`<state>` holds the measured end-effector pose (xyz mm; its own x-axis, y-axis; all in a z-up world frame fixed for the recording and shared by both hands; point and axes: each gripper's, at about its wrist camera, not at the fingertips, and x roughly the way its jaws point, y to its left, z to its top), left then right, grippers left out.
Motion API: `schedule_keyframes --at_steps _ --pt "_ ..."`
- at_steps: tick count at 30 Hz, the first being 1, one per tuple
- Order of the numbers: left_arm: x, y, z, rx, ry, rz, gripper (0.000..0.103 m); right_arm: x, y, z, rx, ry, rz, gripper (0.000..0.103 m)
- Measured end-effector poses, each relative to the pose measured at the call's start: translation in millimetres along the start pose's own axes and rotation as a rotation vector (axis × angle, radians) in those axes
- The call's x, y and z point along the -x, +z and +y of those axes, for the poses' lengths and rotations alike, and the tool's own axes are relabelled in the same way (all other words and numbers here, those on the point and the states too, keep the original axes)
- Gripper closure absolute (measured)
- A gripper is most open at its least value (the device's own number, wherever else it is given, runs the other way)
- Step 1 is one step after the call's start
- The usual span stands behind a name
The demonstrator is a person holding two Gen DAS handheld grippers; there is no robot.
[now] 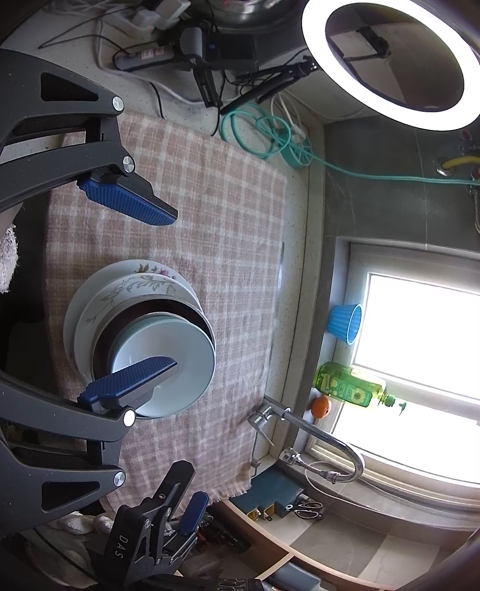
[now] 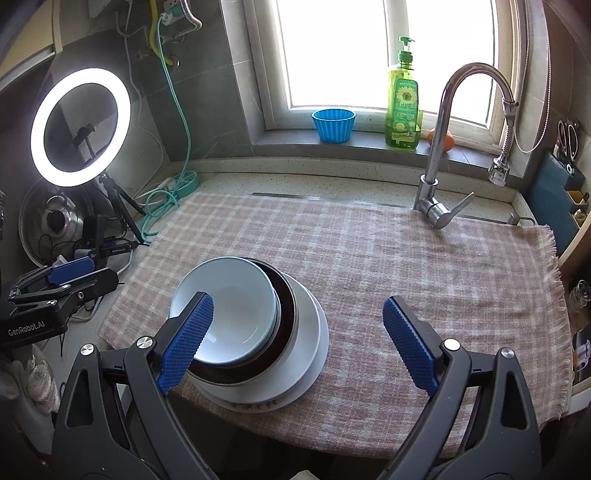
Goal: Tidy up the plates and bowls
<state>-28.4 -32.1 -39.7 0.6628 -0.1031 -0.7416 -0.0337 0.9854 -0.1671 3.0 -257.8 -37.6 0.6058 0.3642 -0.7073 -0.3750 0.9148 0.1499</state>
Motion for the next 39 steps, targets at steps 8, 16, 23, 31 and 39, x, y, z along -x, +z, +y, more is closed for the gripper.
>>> schedule_keyframes --at_steps 8,16,23,31,39 --pt "0.4 0.3 0.5 -0.001 0.009 -0.002 0.029 -1.3 -1.0 -2.2 0.004 0.009 0.0 0.008" --pt "3.0 -1.2 3.6 0.005 0.023 -0.004 0.029 -1.4 -1.2 -1.6 0.005 0.016 0.003 0.008" --pt "3.7 -1.7 4.1 0.004 0.019 -0.008 0.029 -0.3 -0.8 -2.5 0.001 0.013 0.009 0.008" --pt "2.2 -0.7 1.9 0.001 0.013 -0.005 0.029 1.2 -1.5 -7.0 -0.003 0.007 0.01 0.008" --pt "1.5 0.9 1.8 0.002 0.018 -0.011 0.029 0.0 -1.5 -8.5 -0.006 0.01 0.012 0.008"
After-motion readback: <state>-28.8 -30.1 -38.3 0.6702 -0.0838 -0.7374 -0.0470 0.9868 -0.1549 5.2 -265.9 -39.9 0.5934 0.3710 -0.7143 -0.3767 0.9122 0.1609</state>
